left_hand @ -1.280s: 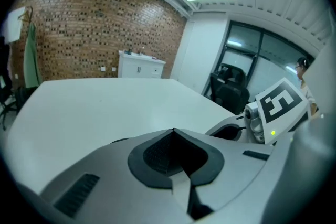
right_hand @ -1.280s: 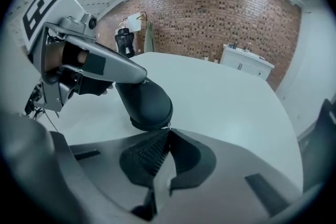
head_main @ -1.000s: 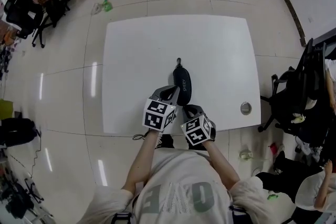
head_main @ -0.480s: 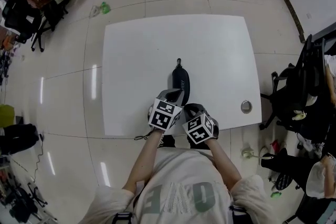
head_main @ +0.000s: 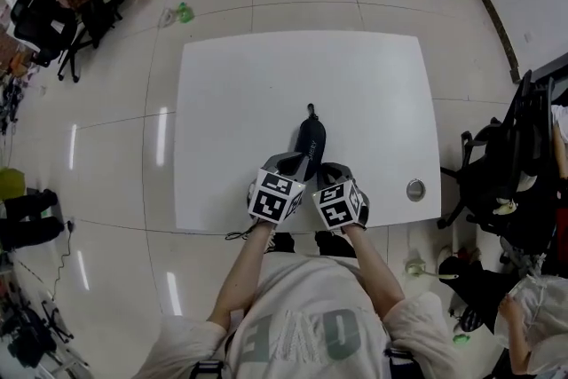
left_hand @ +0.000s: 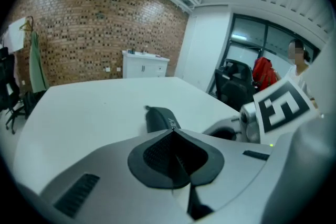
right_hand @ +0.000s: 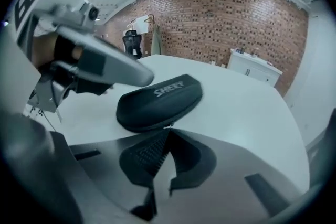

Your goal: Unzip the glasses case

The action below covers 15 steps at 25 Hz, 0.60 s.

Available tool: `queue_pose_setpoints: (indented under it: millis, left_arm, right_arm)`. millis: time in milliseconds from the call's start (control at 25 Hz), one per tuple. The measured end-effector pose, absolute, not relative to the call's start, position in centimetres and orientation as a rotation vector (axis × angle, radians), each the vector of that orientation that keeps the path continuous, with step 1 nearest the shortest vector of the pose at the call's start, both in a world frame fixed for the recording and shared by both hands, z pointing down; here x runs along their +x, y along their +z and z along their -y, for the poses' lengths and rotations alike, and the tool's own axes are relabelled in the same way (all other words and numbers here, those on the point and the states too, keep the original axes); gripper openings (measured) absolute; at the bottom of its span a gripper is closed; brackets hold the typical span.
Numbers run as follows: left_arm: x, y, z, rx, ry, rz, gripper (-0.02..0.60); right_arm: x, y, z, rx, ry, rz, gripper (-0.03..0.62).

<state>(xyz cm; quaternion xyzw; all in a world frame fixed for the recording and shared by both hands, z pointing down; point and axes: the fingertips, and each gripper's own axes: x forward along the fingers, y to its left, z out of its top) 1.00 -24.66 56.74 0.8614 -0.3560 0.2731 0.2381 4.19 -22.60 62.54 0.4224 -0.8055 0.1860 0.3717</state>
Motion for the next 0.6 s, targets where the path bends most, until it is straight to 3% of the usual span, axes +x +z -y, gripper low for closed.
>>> queue_pose_setpoints:
  millis: [240, 600]
  left_arm:
    - [0.6, 55.6, 24.9, 2.322, 0.702, 0.991, 0.005]
    - [0.7, 57.2, 23.7, 2.316, 0.822, 0.983, 0.005]
  right_arm:
    - [-2.6, 62.3, 17.4, 0.81, 0.475, 2.201, 0.002]
    - [0.6, 62.3, 18.9, 0.932, 0.5, 2.146, 0.002]
